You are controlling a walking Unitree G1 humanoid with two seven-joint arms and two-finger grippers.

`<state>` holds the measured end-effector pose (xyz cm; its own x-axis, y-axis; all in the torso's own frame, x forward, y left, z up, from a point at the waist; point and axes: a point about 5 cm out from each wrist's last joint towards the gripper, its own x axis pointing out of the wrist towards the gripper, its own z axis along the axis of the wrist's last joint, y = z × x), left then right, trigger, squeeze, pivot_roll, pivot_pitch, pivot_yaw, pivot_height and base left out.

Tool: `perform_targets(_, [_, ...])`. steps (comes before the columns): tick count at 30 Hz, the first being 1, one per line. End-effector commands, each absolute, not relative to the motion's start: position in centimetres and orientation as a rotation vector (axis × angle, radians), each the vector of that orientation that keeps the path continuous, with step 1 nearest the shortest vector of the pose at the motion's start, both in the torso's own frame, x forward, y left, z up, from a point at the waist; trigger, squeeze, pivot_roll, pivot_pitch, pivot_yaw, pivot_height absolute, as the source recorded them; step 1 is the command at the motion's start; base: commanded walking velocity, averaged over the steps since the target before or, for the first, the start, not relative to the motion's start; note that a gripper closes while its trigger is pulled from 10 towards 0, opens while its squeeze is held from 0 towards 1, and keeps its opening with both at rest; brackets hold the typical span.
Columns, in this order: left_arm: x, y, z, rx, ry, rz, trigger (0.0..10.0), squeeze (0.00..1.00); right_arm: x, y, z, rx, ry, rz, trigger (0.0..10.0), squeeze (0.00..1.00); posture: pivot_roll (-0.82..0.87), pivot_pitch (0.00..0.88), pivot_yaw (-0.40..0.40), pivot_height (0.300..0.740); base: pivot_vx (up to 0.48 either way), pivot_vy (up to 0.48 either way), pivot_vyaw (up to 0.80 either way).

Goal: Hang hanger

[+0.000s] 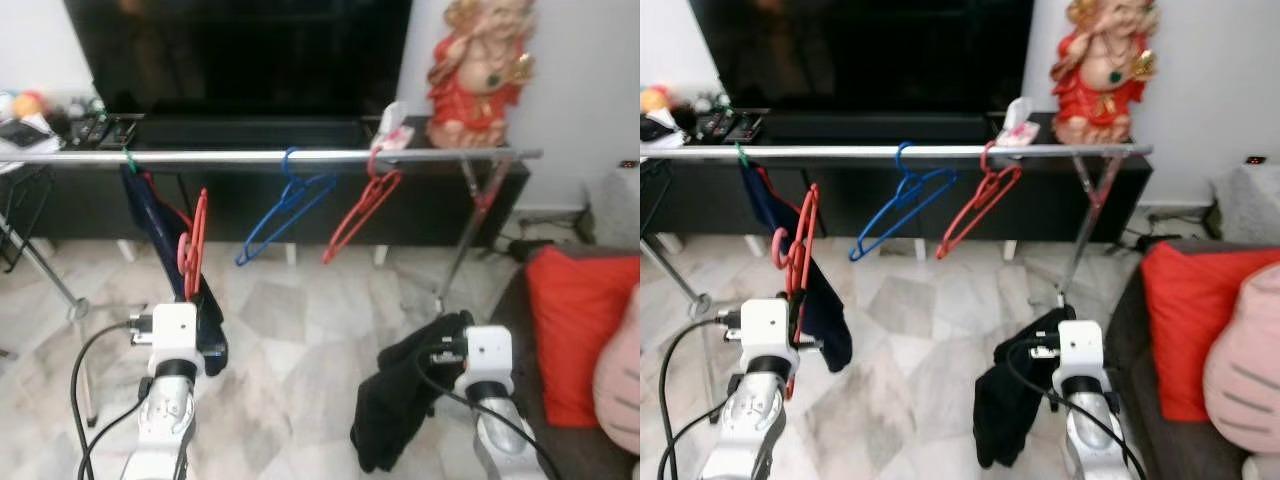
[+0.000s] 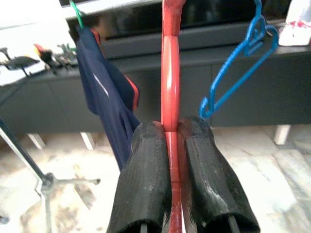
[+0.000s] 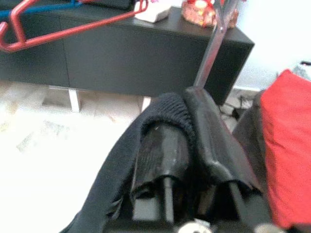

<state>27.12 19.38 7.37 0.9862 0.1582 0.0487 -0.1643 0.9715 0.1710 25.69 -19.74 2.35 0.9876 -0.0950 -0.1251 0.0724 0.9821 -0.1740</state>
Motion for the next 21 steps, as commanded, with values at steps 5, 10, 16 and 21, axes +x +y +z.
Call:
perform_targets(5, [27.09,19.32,7.40,0.141,-0.023,0.157,10.0,0.00,26.37,-19.62,3.43,-0.160,0.084,-0.085,10.0,0.00,-0.10,0.000,-0.022,0.740,0.000,0.000,0.00])
perform_targets(10, [27.06,19.47,7.34,0.134,-0.014,0.171,10.0,0.00,26.45,-19.69,3.57,-0.154,0.081,-0.092,10.0,0.00,-0.10,0.000,-0.024,0.740,0.000,0.000,0.00])
perform_targets(16, [26.98,19.55,7.41,0.127,-0.013,0.172,10.0,0.00,26.54,-19.88,3.71,-0.139,0.078,-0.105,10.0,0.00,-0.10,0.000,-0.023,0.740,0.000,0.256,0.00])
perform_targets(21, [27.02,19.47,7.46,0.125,-0.014,0.168,10.0,0.00,26.62,-19.86,3.86,-0.139,0.069,-0.103,10.0,0.00,-0.10,0.000,-0.022,0.740,0.000,0.324,0.00])
